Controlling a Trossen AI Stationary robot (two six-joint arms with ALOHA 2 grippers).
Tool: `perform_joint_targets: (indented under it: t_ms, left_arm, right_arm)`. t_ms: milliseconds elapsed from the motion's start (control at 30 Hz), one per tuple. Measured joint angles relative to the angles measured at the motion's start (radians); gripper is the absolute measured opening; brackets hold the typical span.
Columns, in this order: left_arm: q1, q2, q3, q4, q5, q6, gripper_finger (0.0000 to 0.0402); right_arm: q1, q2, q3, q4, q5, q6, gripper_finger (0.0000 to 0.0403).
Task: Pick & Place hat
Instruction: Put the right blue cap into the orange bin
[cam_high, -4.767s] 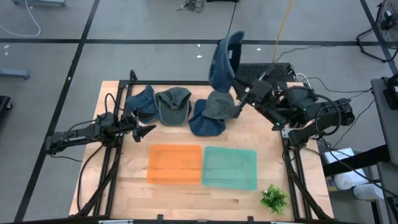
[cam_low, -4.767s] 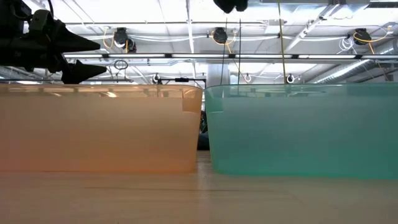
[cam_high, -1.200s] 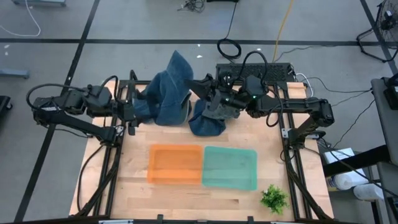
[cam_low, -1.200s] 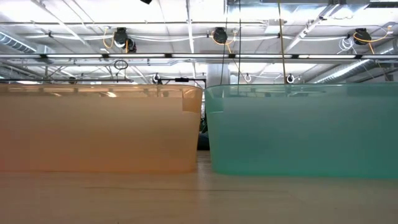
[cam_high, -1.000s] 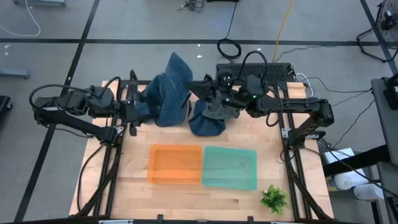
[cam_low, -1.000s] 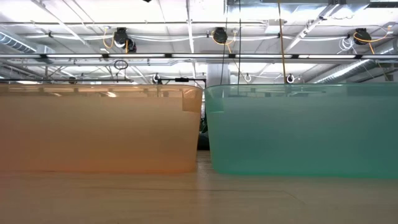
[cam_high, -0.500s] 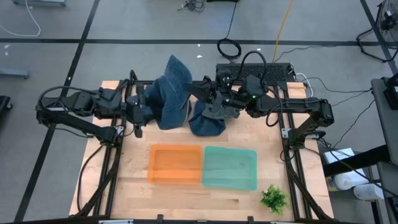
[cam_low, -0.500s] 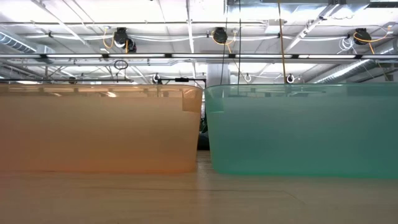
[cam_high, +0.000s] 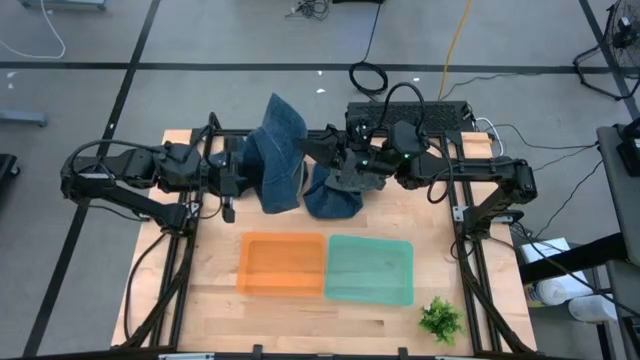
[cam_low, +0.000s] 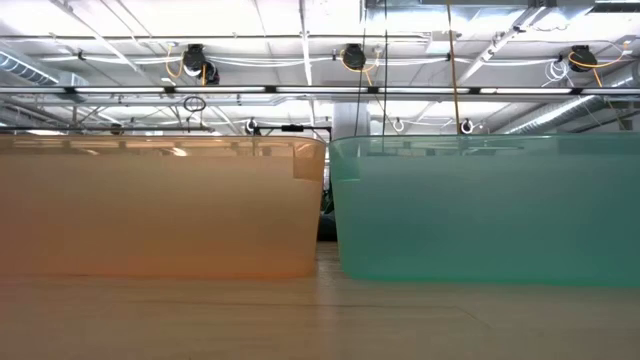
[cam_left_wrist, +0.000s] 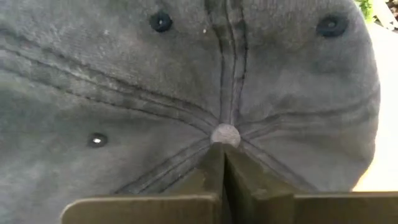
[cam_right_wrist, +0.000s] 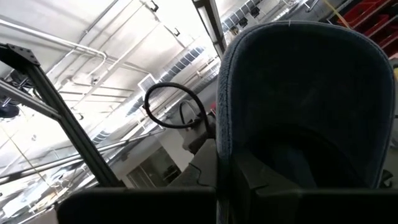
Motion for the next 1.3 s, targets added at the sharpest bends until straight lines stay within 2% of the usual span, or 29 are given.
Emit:
perform_joint_targets:
  t_ms: [300,667,833,1133,1300]
  left_arm:
    - [-0.008,-0.010,0.000,-0.010,-0.004,-0.013,0.0007]
    - [-0.055,-0.032,0.000,-0.022,-0.040,0.042,0.0058]
    - [-0.085,-0.058,0.000,-0.030,-0.154,0.046,0.0111]
    - [-0.125,-0.084,0.000,-0.028,-0.230,0.143,0.0245]
    - [-0.135,-0.059,0.000,0.042,-0.373,0.224,0.0305]
  right_arm:
    - [0.000,0.000,0.000,0.001,0.001,-0.003,0.0000]
    - [-0.041,-0.001,0.000,0.019,0.006,-0.005,0.0000]
    - [-0.076,-0.032,0.000,-0.010,0.005,-0.002,0.0000]
    - [-0.133,-0.114,0.002,-0.056,0.010,0.006,0.0000]
    - [-0.139,-0.132,0.001,-0.035,0.057,0.062,0.0000]
